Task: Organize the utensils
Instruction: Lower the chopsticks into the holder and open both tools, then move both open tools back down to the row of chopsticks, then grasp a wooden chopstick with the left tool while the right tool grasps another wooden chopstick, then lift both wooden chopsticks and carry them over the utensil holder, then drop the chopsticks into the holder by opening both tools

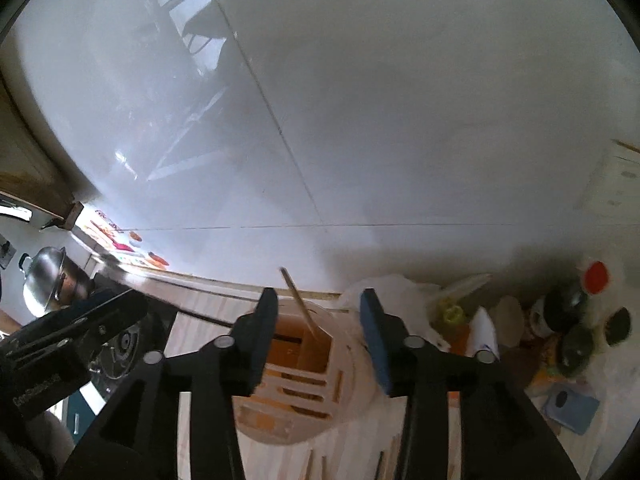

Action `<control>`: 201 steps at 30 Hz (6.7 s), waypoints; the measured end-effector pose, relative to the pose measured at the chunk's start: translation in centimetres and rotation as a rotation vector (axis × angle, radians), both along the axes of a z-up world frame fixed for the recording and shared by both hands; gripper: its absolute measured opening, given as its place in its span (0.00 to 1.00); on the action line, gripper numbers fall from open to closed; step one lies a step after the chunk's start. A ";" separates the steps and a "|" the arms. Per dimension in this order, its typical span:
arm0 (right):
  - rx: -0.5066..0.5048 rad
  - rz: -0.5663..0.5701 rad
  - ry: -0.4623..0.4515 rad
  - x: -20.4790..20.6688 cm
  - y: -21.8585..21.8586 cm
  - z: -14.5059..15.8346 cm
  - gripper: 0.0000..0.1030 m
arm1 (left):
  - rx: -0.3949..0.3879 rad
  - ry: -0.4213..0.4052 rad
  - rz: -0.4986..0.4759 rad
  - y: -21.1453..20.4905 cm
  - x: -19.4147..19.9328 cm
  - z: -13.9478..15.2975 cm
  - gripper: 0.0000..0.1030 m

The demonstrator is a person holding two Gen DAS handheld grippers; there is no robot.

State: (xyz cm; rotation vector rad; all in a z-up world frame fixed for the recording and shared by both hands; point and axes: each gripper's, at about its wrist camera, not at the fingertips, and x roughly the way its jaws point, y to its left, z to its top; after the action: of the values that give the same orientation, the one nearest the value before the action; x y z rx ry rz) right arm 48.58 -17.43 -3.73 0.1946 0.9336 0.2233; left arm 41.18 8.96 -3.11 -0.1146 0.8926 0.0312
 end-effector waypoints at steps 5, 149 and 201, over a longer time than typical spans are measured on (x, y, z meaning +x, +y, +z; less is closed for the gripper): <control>-0.040 -0.078 -0.049 -4.4 -1.6 1.0 0.57 | 0.021 -0.050 0.019 0.5 -3.2 -1.2 1.00; 0.082 -0.203 -0.134 -10.1 -8.1 4.4 0.06 | -0.114 -0.203 -0.278 -7.7 -4.5 8.2 0.04; 0.028 -0.215 -0.148 -12.5 -5.0 -2.5 0.92 | 0.061 -0.034 0.018 -2.3 -8.5 -4.1 1.00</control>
State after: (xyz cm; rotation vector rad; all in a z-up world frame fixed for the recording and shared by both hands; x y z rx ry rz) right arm 36.04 -22.44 -6.23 0.2985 0.7564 0.0513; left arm 32.71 6.63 -7.18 -0.0660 0.8564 0.0727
